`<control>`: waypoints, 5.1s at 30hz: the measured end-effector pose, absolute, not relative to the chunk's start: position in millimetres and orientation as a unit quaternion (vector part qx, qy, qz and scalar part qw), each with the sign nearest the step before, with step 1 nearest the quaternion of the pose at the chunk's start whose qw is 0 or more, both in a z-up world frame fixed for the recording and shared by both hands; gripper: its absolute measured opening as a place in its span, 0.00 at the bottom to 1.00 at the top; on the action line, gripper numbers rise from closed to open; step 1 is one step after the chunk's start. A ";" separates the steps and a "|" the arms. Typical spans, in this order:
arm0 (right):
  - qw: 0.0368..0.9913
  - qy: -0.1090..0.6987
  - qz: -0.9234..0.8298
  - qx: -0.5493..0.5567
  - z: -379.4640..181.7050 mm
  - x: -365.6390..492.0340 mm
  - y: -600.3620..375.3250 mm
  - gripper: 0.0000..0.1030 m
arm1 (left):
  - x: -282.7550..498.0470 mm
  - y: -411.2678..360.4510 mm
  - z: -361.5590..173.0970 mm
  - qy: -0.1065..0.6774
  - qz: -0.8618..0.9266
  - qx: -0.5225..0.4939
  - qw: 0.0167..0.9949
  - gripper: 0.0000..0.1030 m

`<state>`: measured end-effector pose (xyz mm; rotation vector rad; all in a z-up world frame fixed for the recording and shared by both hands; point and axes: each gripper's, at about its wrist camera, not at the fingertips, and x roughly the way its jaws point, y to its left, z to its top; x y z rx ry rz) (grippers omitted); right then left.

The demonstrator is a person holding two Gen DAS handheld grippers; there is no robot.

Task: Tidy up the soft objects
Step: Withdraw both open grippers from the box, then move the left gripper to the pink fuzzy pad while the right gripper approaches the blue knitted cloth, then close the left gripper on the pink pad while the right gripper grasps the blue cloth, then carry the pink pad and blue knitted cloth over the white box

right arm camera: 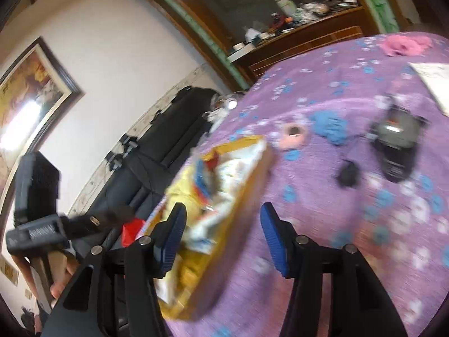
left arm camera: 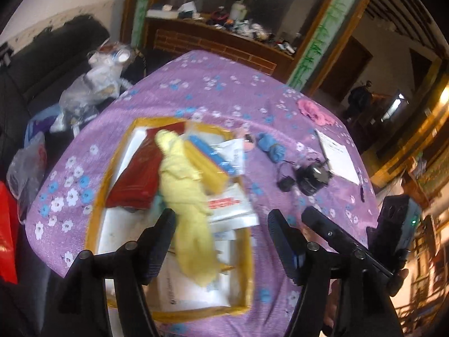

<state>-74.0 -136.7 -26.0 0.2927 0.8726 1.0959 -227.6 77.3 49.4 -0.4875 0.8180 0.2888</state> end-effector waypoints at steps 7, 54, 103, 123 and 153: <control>0.788 0.386 0.456 0.146 -45.6 -67.4 -197.4 0.54 | -219.7 24.3 59.1 0.399 0.093 -0.211 0.887 0.69; 0.811 0.431 0.394 0.031 -11.5 -0.5 -86.1 0.55 | -168.6 77.5 28.5 0.387 0.021 -0.310 0.868 0.69; 0.817 0.393 0.396 0.144 -56.1 -31.4 -232.5 0.21 | 22.8 70.8 -21.7 0.534 0.119 -0.237 0.803 0.69; 0.809 0.393 0.411 0.145 -59.1 -28.7 -229.7 0.21 | 58.3 85.9 -32.3 0.562 0.173 -0.177 0.790 0.33; 0.812 0.355 0.443 0.137 -32.9 -63.3 -219.4 0.21 | -230.8 47.8 73.2 0.401 0.103 -0.253 0.874 0.33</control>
